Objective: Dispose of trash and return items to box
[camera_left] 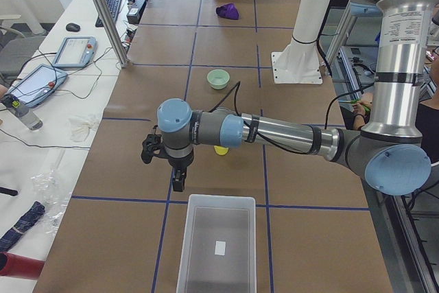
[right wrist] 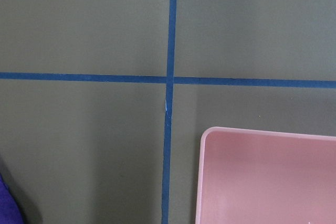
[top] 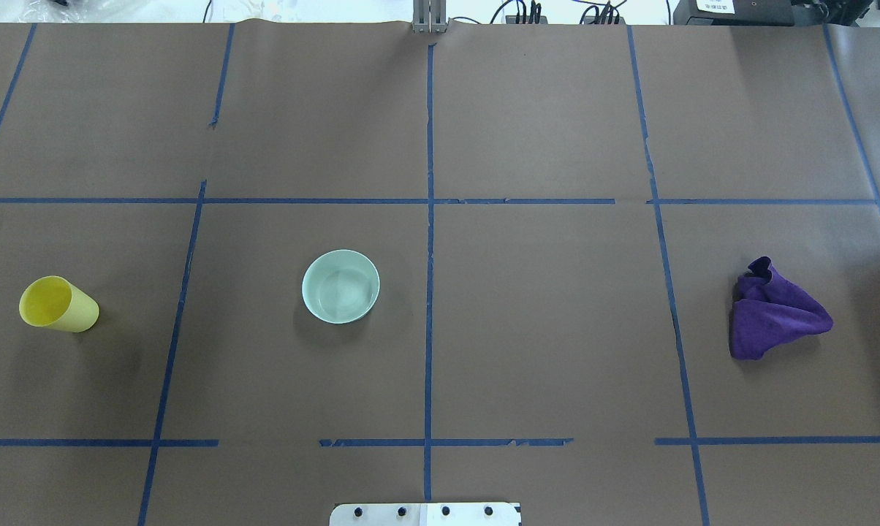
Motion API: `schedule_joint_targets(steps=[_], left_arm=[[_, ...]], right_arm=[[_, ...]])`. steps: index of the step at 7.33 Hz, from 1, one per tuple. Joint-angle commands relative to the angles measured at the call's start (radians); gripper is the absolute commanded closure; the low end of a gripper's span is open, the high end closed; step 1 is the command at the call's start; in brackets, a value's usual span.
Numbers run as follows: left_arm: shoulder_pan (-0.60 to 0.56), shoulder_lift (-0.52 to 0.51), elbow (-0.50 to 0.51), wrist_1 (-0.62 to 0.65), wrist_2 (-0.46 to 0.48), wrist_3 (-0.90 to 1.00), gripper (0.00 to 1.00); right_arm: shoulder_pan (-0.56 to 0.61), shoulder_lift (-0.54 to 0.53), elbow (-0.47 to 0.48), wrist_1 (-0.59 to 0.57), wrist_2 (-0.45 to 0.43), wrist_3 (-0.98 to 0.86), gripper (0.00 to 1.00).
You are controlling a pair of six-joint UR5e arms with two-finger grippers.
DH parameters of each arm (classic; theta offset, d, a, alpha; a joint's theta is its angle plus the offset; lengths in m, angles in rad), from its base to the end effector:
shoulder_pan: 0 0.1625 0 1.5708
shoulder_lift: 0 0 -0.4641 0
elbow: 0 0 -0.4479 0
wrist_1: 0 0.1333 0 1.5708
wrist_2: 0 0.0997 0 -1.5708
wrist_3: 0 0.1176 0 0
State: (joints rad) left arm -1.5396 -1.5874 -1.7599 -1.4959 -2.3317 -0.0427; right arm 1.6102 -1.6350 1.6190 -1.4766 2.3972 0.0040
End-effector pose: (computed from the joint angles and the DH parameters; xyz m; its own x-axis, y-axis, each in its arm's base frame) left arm -0.0348 -0.5575 0.6065 0.7217 0.0701 -0.6886 -0.0001 0.9949 0.1011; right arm 0.0674 -0.5214 0.7045 0.6791 -0.0267 0.7336 -0.0420 0.9963 0.0752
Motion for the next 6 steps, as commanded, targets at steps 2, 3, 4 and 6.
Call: schedule_joint_targets(steps=[2, 3, 4, 6], left_arm=[[0.128, 0.093, -0.111, -0.160, 0.000, -0.166, 0.00], [0.174, 0.171, -0.110, -0.369, 0.002, -0.290, 0.00], [0.228, 0.264, -0.104, -0.597, 0.003, -0.406, 0.00], [0.387, 0.297, -0.101, -0.768, 0.014, -0.680, 0.00]], right_arm=[[-0.009, 0.009, 0.013, 0.002, 0.002, 0.005, 0.00], [-0.007, 0.009, 0.013, 0.002, 0.002, 0.005, 0.00], [-0.007, 0.008, 0.018, 0.002, 0.003, 0.004, 0.00], [-0.007, 0.007, 0.027, 0.001, 0.003, 0.004, 0.00]])
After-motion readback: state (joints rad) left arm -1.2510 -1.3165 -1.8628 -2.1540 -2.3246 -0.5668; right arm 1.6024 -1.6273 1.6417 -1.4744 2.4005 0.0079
